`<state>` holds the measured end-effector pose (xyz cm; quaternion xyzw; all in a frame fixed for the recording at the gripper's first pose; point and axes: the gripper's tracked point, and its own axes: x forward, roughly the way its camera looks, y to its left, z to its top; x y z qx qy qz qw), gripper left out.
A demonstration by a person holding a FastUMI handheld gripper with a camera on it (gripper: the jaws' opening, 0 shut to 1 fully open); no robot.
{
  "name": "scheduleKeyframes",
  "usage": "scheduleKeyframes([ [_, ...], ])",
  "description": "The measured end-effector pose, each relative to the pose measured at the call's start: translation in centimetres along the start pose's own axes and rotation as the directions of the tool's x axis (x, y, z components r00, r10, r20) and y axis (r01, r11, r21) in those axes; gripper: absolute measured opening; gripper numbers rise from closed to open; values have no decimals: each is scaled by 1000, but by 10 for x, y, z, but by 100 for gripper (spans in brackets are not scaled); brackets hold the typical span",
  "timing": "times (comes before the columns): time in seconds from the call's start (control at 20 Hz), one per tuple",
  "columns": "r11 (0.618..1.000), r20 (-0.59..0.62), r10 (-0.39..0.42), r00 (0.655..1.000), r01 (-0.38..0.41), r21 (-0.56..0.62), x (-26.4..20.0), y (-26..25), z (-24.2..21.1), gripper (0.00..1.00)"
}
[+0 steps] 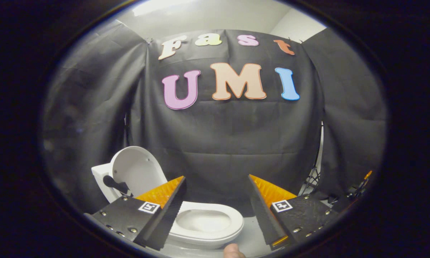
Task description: Open the toilet lid.
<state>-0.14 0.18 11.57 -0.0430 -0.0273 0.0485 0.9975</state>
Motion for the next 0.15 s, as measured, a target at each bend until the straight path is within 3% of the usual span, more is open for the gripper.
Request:
scheduleKeyframes([
  [0.15, 1000, 0, -18, 1000, 18, 21, -1, -12, 0, 98],
])
